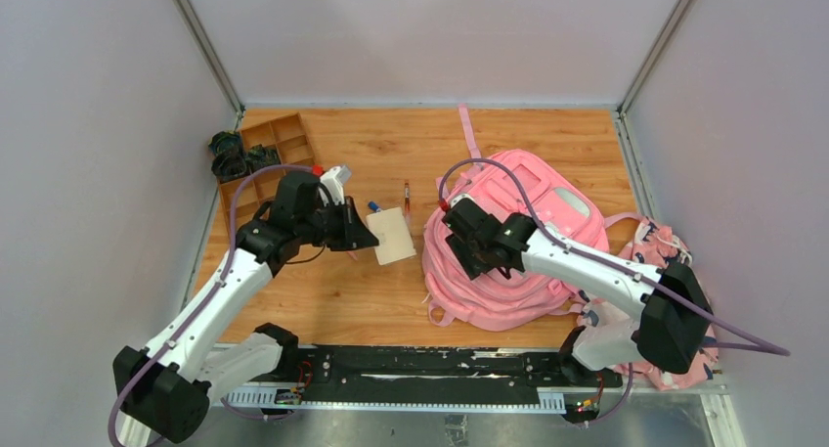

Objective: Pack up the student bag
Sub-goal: Place the personal item in the student bag.

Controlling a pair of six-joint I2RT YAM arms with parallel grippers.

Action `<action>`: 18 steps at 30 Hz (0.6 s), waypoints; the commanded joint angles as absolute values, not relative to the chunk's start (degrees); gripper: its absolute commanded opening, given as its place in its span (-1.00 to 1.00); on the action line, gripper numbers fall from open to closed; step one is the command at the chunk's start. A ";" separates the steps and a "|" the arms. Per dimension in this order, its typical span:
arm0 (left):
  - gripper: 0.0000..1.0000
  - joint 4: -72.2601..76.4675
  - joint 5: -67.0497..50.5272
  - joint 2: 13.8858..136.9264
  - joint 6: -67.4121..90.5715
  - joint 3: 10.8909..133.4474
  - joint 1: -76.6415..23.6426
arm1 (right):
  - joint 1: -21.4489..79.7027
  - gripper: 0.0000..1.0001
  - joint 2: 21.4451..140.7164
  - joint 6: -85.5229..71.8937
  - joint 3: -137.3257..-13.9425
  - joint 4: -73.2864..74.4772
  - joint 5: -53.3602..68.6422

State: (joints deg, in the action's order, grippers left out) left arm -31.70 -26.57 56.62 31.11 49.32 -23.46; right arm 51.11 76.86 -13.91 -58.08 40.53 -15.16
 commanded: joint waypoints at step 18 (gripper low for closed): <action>-1.00 -23.53 -32.12 59.33 34.95 46.91 -36.62 | 47.39 -1.00 62.23 -12.66 -73.85 52.01 -20.05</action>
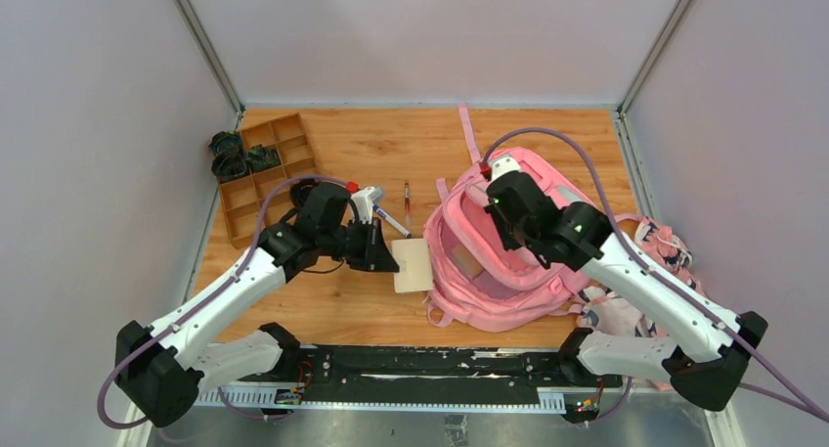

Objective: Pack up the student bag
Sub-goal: Place the personal item in the student bag.

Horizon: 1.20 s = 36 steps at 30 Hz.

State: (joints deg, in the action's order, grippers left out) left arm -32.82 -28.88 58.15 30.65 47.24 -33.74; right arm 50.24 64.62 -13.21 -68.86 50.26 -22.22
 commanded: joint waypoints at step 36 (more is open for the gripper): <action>-0.75 9.93 -18.39 104.21 54.28 71.78 -56.28 | 40.17 -1.00 57.77 -15.97 -77.39 49.86 -7.03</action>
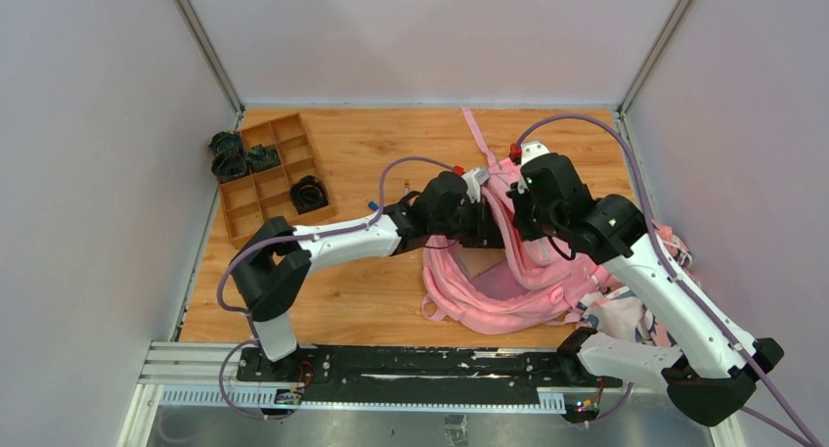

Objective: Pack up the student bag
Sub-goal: Place the personal item in the student bag.

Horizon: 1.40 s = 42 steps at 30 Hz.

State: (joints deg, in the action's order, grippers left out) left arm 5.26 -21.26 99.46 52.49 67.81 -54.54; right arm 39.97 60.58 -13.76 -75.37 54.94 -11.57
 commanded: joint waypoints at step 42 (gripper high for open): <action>-0.98 5.71 -18.52 105.74 52.97 68.41 -58.14 | 40.00 -1.00 55.70 -17.35 -75.08 48.98 -7.13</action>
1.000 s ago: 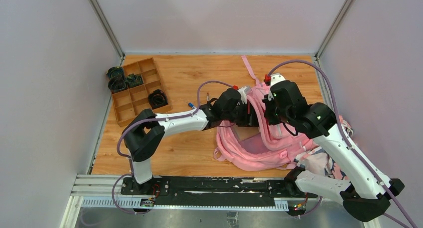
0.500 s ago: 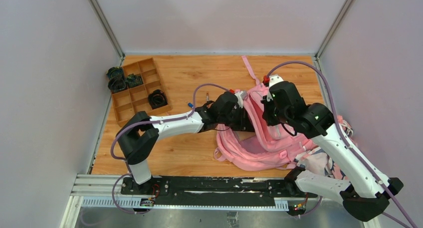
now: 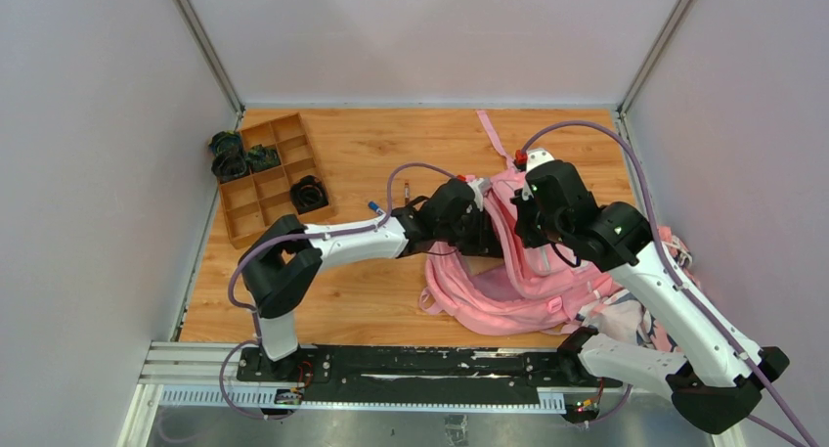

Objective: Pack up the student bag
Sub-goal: Place the personal item in the student bag.

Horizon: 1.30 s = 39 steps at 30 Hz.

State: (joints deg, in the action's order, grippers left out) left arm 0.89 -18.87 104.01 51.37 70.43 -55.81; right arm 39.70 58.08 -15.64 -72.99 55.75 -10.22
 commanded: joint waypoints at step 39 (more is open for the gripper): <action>-0.37 14.06 -8.40 79.45 53.72 43.27 -49.23 | 54.42 0.02 64.17 -16.57 -65.43 44.65 -12.51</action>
State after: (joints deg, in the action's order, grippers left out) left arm 11.97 -8.97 84.05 54.02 46.02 -52.05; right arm 53.30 62.57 -16.05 -67.68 45.76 -10.11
